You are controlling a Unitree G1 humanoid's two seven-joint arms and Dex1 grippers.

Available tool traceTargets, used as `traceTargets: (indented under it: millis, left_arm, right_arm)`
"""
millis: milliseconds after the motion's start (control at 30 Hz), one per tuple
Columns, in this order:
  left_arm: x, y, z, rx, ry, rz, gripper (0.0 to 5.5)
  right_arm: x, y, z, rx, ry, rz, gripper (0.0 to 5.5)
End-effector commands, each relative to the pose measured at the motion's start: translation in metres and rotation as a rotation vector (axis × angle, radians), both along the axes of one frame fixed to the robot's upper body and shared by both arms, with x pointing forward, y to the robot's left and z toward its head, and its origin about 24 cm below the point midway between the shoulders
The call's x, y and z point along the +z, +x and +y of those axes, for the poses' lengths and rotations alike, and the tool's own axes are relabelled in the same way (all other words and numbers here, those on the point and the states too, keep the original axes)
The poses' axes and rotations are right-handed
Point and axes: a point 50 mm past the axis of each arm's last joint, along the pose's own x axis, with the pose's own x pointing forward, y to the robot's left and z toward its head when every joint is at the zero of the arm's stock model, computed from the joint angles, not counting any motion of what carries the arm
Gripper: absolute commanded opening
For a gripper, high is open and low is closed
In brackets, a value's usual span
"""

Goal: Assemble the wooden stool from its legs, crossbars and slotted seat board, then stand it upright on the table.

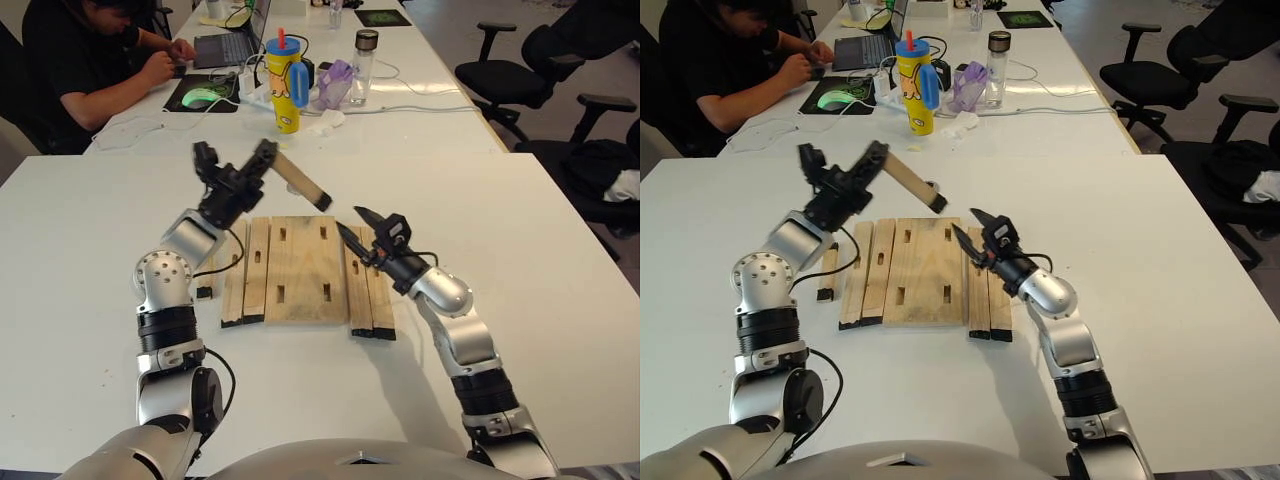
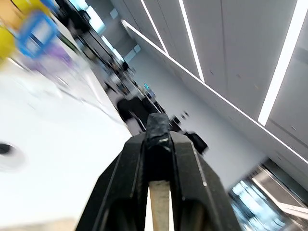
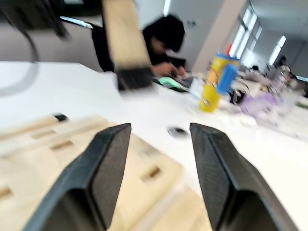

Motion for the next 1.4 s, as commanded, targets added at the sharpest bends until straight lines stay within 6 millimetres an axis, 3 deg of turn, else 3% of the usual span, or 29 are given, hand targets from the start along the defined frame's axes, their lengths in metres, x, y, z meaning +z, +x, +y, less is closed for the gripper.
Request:
traceTargets:
  millis: [33,167,300,800,1400]
  left_arm:
    - [-0.018,-0.025,0.033,0.265,0.148,0.054,0.43]
    - [-0.043,-0.056,0.037,0.400,0.190,0.150,0.43]
    - [-0.053,-0.067,0.031,0.476,0.165,0.204,0.43]
    - [-0.078,-0.066,0.020,0.518,0.181,0.305,0.43]
    - [-0.081,-0.063,0.022,0.546,0.250,0.310,0.43]
  right_arm:
    - [-0.006,0.004,-0.035,-0.168,0.046,0.052,2.25]
    - [-0.003,0.006,-0.041,-0.240,0.083,0.052,2.25]
    - [-0.005,0.003,-0.034,-0.233,0.101,0.067,2.25]
    - [-0.005,0.004,-0.023,-0.163,0.079,0.083,2.25]
    - [-0.007,0.000,-0.014,-0.146,0.092,0.101,2.25]
